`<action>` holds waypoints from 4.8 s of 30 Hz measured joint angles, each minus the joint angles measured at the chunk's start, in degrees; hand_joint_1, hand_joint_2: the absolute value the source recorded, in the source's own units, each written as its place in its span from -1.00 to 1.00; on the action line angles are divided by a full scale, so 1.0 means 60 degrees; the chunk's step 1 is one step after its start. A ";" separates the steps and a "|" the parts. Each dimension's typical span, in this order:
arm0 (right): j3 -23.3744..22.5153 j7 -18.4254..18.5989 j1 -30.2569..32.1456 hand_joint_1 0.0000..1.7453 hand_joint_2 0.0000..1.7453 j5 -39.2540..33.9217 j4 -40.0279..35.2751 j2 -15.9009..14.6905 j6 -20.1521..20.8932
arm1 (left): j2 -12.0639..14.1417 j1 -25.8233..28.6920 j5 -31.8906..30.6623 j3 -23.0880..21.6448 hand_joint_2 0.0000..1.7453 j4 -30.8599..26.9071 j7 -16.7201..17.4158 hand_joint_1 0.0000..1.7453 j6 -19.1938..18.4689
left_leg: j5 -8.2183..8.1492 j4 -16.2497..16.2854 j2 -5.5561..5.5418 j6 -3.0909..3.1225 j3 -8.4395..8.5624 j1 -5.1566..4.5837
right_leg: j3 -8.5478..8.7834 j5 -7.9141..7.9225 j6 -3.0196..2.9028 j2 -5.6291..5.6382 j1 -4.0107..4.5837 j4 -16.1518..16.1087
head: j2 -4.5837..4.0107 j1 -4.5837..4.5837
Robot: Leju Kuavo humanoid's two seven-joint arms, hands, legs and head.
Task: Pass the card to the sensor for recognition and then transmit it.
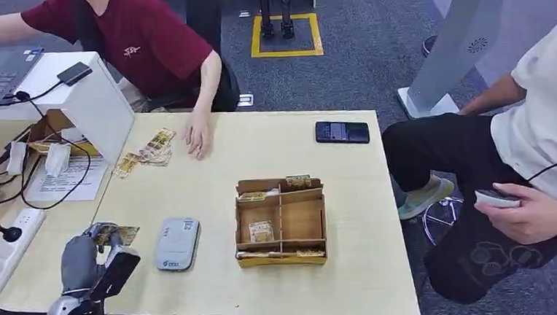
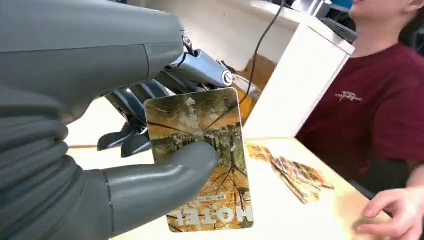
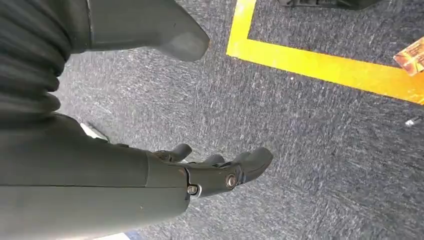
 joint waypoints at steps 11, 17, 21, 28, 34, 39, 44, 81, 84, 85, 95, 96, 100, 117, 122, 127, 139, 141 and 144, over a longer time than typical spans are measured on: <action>-0.0004 0.0044 0.0004 -1.00 1.00 -0.0022 0.0000 0.0033 -0.0029 | -0.0222 -0.0077 0.1188 0.0146 1.00 -0.0124 0.0321 1.00 -0.1054 | 0.0000 0.0000 0.0000 0.0000 0.0000 0.0000 | 0.0000 0.0000 0.0000 -0.0001 0.0001 0.0001 | 0.0000 -0.0004; -0.0004 0.0131 0.0003 -1.00 1.00 -0.0036 0.0000 0.0044 -0.0036 | -0.0302 -0.0080 0.1650 0.0270 1.00 -0.0124 0.1036 1.00 -0.2078 | 0.0000 0.0000 0.0000 -0.0001 0.0000 0.0000 | 0.0000 0.0000 0.0000 -0.0001 0.0000 0.0001 | -0.0003 -0.0004; -0.0004 0.0135 0.0003 -1.00 1.00 -0.0047 0.0000 0.0044 -0.0044 | -0.0324 -0.0073 0.1953 0.0266 1.00 -0.0117 0.1377 1.00 -0.2776 | 0.0000 0.0000 0.0000 -0.0001 -0.0001 0.0000 | 0.0000 0.0000 0.0000 -0.0001 0.0000 0.0001 | -0.0003 0.0000; -0.0004 0.0175 0.0003 -1.00 1.00 -0.0044 0.0000 0.0055 -0.0062 | -0.0463 -0.0087 0.1993 0.0266 1.00 -0.0109 0.1465 1.00 -0.2816 | 0.0000 0.0000 0.0000 -0.0001 0.0000 -0.0001 | -0.0002 0.0000 0.0000 -0.0001 0.0000 0.0001 | -0.0003 -0.0004; -0.0004 0.0178 0.0002 -1.00 1.00 -0.0040 0.0000 0.0073 -0.0069 | -0.0619 -0.0146 0.1792 0.0262 1.00 -0.0022 0.1705 1.00 -0.2725 | 0.0000 0.0000 0.0000 -0.0001 0.0001 0.0000 | -0.0002 0.0000 0.0000 -0.0001 0.0000 0.0001 | -0.0003 0.0000; -0.0004 0.0204 0.0000 -1.00 1.00 -0.0036 -0.0004 0.0084 -0.0065 | -0.0692 -0.0185 0.1599 0.0262 1.00 0.0117 0.1865 1.00 -0.2587 | 0.0000 0.0000 0.0000 -0.0001 0.0001 0.0000 | -0.0002 0.0000 0.0000 0.0000 0.0001 0.0001 | -0.0003 0.0000; -0.0004 0.0270 -0.0001 -1.00 1.00 -0.0033 0.0000 0.0091 -0.0065 | -0.0732 -0.0199 0.1541 0.0262 1.00 0.0237 0.1872 1.00 -0.2558 | 0.0000 0.0000 0.0000 -0.0001 0.0000 0.0000 | -0.0002 0.0000 0.0000 0.0000 0.0000 0.0001 | -0.0003 -0.0004; 0.0164 0.0270 -0.0032 -1.00 1.00 0.0015 0.0000 0.0124 -0.0044 | -0.1224 -0.0196 0.2858 0.0488 1.00 0.0875 0.1178 1.00 -0.2281 | 0.0000 0.0000 -0.0001 -0.0001 -0.0002 0.0000 | -0.0001 0.0000 0.0000 -0.0002 0.0001 0.0003 | 0.0000 0.0000; 0.0197 0.0288 -0.0030 -1.00 1.00 0.0018 0.0000 0.0124 -0.0044 | -0.1235 -0.0201 0.3420 0.0699 1.00 0.0627 0.1071 1.00 -0.2008 | 0.0000 0.0000 -0.0001 -0.0001 0.0000 0.0000 | -0.0001 0.0000 0.0000 -0.0002 0.0000 0.0003 | -0.0003 -0.0004; 0.0211 0.0288 -0.0027 -1.00 1.00 0.0018 0.0000 0.0124 -0.0044 | -0.1235 -0.0201 0.3483 0.0751 1.00 0.0586 0.1064 1.00 -0.1986 | 0.0000 0.0000 -0.0001 -0.0001 0.0000 0.0000 | -0.0001 0.0000 0.0000 -0.0003 0.0000 0.0003 | -0.0003 0.0000; 0.0229 0.0291 -0.0027 -1.00 1.00 0.0018 0.0000 0.0124 -0.0044 | -0.1221 -0.0204 0.3970 0.0907 1.00 0.0412 0.0980 1.00 -0.1851 | 0.0001 0.0000 -0.0001 -0.0001 -0.0001 0.0000 | 0.0000 0.0000 0.0000 -0.0002 0.0000 0.0004 | 0.0000 -0.0003; 0.0229 0.0291 -0.0026 -1.00 1.00 0.0018 0.0000 0.0124 -0.0044 | -0.1220 -0.0202 0.4081 0.0929 1.00 0.0379 0.0973 1.00 -0.1844 | 0.0001 0.0000 -0.0001 -0.0001 -0.0001 0.0000 | -0.0001 0.0000 0.0000 -0.0002 0.0000 0.0004 | -0.0003 -0.0004; 0.0229 0.0306 -0.0022 -1.00 1.00 0.0011 0.0000 0.0124 -0.0069 | -0.1166 -0.0182 0.4342 0.0991 1.00 0.0175 0.0991 1.00 -0.2096 | 0.0001 0.0000 -0.0002 -0.0001 0.0000 0.0000 | -0.0001 -0.0001 0.0000 -0.0003 0.0000 0.0004 | 0.0000 -0.0004; 0.0230 0.0284 -0.0014 -1.00 1.00 -0.0022 0.0000 0.0131 -0.0073 | -0.1169 0.0169 0.3253 -0.0215 1.00 -0.0364 0.1632 1.00 -0.2798 | 0.0000 0.0000 -0.0001 -0.0001 0.0001 -0.0001 | -0.0003 -0.0001 0.0000 -0.0002 0.0001 0.0004 | -0.0003 -0.0004; 0.0230 0.0288 -0.0014 -1.00 1.00 -0.0022 0.0000 0.0131 -0.0069 | -0.1173 0.0204 0.3093 -0.0437 1.00 -0.0364 0.1723 1.00 -0.2893 | 0.0000 0.0000 -0.0001 -0.0001 0.0000 -0.0001 | -0.0003 -0.0001 0.0000 -0.0002 0.0000 0.0005 | 0.0000 0.0000; 0.0229 0.0291 -0.0015 -1.00 1.00 0.0004 0.0000 0.0135 -0.0058 | -0.1279 0.0186 0.2885 -0.0630 1.00 -0.0350 0.1887 1.00 -0.2823 | 0.0000 0.0000 -0.0001 -0.0001 0.0000 -0.0001 | -0.0004 -0.0001 0.0000 -0.0002 -0.0001 0.0004 | -0.0003 -0.0004; 0.0248 0.0361 -0.0028 -1.00 1.00 0.0018 0.0000 0.0135 -0.0036 | -0.1552 -0.0217 0.2590 -0.0699 1.00 0.0146 0.2004 1.00 -0.2222 | 0.0000 0.0000 0.0000 -0.0001 0.0001 -0.0001 | -0.0004 0.0000 0.0000 -0.0001 0.0000 0.0004 | 0.0000 -0.0004; 0.0255 0.0379 -0.0028 -1.00 1.00 0.0022 0.0000 0.0135 -0.0036 | -0.1556 -0.0243 0.2528 -0.0699 1.00 0.0303 0.2004 1.00 -0.2149 | 0.0000 0.0000 0.0000 -0.0001 0.0000 -0.0001 | -0.0005 -0.0001 0.0000 -0.0001 0.0000 0.0004 | 0.0000 -0.0004; 0.0281 0.0404 -0.0028 -1.00 1.00 0.0022 0.0000 0.0135 -0.0040 | -0.1556 -0.0260 0.2434 -0.0699 1.00 0.0532 0.2004 1.00 -0.2051 | 0.0000 0.0000 0.0000 -0.0001 0.0000 -0.0001 | -0.0005 -0.0001 0.0000 -0.0001 0.0000 0.0004 | -0.0003 -0.0004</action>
